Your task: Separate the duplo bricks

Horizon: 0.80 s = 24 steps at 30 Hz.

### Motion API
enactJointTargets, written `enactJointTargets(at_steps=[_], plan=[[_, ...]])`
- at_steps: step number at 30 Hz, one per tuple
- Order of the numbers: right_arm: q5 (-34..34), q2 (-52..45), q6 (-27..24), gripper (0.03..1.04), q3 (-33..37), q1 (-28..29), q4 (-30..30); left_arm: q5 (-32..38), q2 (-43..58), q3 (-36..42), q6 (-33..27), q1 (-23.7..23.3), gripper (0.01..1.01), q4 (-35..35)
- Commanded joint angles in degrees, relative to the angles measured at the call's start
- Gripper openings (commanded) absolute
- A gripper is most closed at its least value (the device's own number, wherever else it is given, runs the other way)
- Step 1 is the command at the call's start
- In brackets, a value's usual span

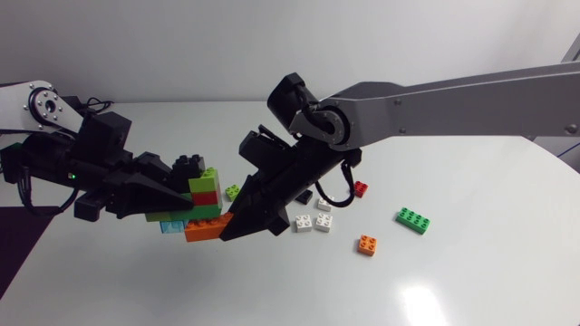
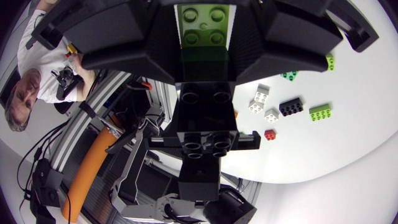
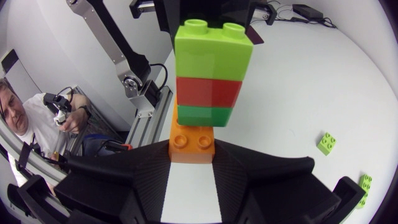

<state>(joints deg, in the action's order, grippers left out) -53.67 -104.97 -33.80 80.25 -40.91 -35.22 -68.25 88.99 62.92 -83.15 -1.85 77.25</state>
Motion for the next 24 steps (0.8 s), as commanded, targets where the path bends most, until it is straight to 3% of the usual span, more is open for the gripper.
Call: enactJointTargets(at_steps=[1, 9, 17, 24], plan=[[0.3, -0.6, 0.8, 0.26, 0.0, -1.3, 0.4, -2.4, 1.0, 2.3, -2.6, -0.3, 0.282, 1.3], [6.3, 3.5, 1.5, 0.26, -0.9, 3.0, 0.5, -2.3, -0.2, 5.7, -4.1, -5.1, 0.287, 3.9], [17.6, 9.4, -1.0, 0.27, -14.8, 7.9, 9.4, -0.8, -0.5, 3.1, -6.5, -7.6, 0.292, 3.4], [19.5, 18.0, -7.8, 0.27, -26.8, 17.0, 9.9, 0.0, -1.4, 0.9, -6.8, -8.0, 0.292, 2.1]])
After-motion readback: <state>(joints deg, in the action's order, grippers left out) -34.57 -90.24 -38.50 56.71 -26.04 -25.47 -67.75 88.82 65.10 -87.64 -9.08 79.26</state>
